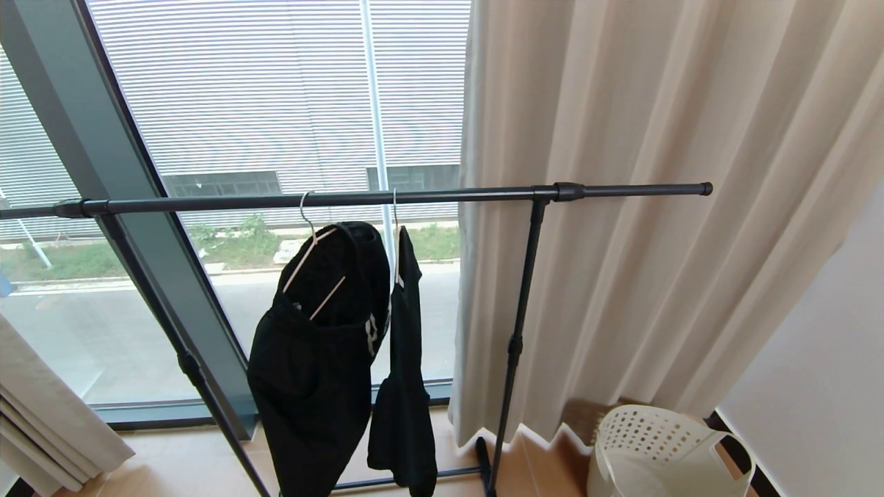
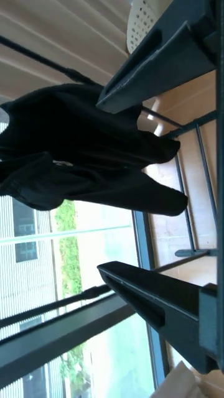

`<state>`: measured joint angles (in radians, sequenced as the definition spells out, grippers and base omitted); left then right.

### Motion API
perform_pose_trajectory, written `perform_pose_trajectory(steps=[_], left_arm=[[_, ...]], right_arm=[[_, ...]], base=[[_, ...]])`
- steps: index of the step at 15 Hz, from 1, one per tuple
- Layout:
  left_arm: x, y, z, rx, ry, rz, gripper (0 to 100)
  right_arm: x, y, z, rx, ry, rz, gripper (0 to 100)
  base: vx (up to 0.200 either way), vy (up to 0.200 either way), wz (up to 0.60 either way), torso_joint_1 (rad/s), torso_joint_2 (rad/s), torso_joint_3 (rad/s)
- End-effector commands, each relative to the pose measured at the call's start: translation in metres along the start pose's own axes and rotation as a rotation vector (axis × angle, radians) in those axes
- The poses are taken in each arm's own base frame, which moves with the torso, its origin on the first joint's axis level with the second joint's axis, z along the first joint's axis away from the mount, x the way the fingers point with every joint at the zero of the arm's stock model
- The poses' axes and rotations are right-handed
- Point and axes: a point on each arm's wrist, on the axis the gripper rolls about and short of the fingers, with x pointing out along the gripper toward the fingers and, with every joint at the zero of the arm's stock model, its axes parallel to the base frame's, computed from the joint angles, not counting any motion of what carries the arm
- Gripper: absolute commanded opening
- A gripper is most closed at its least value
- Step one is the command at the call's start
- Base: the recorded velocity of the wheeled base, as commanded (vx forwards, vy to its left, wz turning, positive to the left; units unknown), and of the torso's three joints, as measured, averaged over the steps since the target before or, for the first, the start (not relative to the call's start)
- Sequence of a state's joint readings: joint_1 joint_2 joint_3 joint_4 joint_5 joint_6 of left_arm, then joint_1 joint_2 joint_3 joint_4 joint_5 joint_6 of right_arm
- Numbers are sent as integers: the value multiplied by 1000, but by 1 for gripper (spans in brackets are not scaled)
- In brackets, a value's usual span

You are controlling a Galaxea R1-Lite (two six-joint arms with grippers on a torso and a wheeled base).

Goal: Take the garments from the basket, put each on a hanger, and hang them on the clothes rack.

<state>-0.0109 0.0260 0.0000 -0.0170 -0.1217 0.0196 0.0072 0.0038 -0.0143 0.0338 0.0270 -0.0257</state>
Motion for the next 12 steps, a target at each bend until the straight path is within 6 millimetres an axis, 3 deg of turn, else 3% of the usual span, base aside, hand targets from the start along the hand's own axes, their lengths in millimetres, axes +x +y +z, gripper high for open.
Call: perform_pose_trajectory(steps=[1, 12], left_arm=[[-2, 0, 0, 0, -21, -1, 100], [-2, 0, 0, 0, -24, 0, 100]], right_arm=[[0, 0, -1, 1, 1, -5, 100], [0, -2, 0, 50, -6, -73, 100]], base=[[0, 0, 0, 0, 0, 0], [0, 0, 0, 0, 0, 0]])
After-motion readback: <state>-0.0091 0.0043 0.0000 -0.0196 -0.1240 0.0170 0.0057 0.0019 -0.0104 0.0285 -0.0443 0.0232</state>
